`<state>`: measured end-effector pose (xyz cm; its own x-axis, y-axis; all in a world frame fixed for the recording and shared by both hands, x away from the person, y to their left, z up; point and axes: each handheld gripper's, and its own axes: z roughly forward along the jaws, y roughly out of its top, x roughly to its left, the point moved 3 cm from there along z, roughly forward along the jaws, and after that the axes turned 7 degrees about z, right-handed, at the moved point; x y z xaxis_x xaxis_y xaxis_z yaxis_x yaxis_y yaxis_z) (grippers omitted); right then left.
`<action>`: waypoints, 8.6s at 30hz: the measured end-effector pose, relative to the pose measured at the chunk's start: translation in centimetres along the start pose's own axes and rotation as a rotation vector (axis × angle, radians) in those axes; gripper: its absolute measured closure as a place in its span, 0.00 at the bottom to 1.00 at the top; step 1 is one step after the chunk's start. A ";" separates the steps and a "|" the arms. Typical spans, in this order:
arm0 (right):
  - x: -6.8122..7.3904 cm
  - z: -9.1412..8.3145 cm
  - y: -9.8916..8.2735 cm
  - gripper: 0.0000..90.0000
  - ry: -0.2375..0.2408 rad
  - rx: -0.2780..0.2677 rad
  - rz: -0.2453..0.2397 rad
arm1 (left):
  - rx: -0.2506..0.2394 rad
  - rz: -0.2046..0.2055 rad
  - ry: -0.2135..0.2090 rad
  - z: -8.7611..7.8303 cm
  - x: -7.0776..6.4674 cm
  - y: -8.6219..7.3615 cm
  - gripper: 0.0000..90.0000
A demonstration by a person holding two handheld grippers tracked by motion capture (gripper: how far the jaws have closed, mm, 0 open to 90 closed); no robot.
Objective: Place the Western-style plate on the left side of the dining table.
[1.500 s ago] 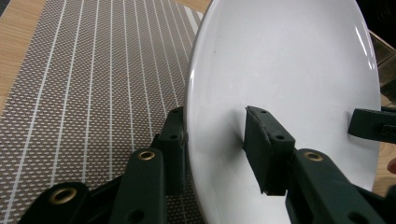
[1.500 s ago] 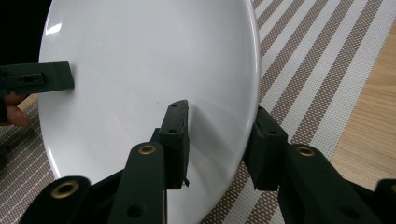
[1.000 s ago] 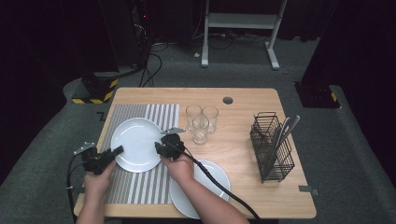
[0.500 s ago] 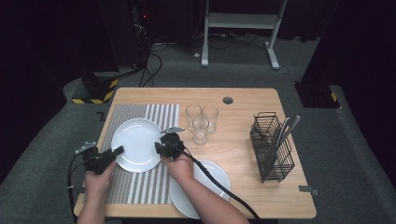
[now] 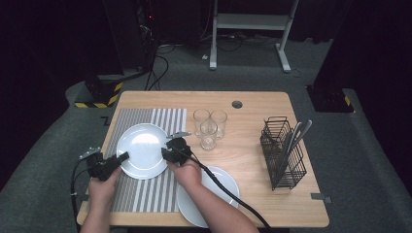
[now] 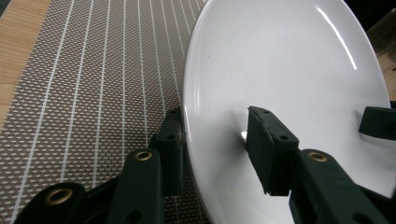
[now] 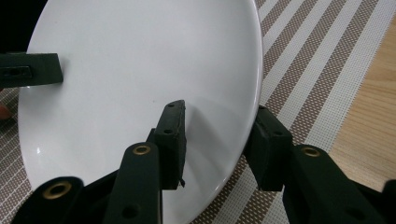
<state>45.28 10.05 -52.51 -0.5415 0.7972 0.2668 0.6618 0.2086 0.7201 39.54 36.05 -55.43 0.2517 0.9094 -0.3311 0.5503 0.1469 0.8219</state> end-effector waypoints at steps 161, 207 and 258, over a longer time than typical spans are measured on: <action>-2.1 -5.0 -2.0 0.57 -0.015 -0.026 -0.093 | -0.046 0.335 0.142 -1.5 -6.7 0.7 0.63; -7.2 -13.7 -5.9 0.63 -0.074 -0.163 -0.214 | 0.013 0.387 0.154 -2.4 -10.0 -3.0 0.58; -9.6 -21.2 -2.7 0.62 -0.143 -0.428 -0.223 | 0.015 0.292 0.255 -5.1 -3.3 -3.9 0.52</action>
<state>37.68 -10.17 -43.47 -0.5496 0.8354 0.0079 0.2499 0.1554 0.9557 32.51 34.47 -55.18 0.1940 0.9801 0.0431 0.4971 -0.1361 0.8570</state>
